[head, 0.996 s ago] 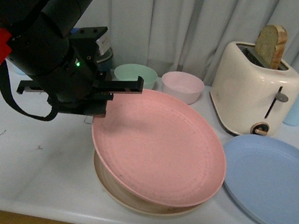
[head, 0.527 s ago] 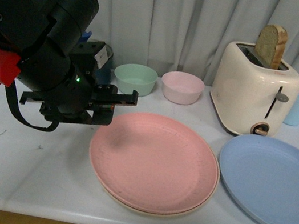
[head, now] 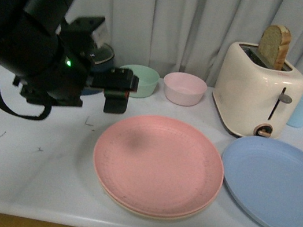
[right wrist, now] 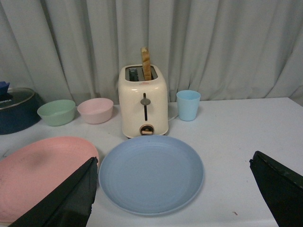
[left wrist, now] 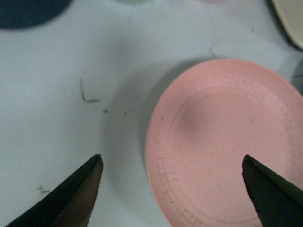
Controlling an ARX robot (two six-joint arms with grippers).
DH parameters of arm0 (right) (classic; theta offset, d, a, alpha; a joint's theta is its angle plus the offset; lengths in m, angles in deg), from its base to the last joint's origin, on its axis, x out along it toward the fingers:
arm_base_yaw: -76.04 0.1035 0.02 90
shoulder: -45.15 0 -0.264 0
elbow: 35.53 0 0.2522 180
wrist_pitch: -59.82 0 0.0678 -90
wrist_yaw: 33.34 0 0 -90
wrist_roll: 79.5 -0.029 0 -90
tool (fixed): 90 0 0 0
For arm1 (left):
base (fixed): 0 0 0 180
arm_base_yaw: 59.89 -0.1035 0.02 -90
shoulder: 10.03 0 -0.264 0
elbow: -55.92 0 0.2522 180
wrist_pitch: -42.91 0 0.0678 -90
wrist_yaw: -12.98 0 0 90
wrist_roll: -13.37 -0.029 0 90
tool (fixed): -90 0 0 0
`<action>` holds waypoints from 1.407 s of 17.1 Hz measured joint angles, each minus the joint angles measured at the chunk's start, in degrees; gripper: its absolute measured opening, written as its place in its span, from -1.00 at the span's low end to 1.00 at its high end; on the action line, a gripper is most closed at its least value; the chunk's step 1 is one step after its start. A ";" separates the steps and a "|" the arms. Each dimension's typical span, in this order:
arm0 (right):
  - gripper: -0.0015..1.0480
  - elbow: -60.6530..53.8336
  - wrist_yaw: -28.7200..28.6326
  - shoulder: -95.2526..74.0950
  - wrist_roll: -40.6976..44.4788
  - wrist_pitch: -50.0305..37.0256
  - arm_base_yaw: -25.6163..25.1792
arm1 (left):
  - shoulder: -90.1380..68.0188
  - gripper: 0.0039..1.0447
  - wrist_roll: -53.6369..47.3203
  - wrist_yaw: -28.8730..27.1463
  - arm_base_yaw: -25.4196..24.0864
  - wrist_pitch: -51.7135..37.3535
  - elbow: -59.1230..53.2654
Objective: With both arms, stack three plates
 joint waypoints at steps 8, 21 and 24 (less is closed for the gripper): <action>0.87 0.00 -0.02 0.00 0.00 -0.02 0.00 | 35.58 -0.11 -10.29 -16.57 -3.50 -45.48 -39.15; 0.87 0.00 0.00 0.00 0.00 -0.02 0.00 | 66.75 -0.97 -10.95 -2.69 -16.48 -37.33 -59.39; 0.87 0.00 0.00 0.00 0.00 0.00 0.00 | 68.94 -0.97 -10.95 -2.58 -16.20 -35.41 -60.06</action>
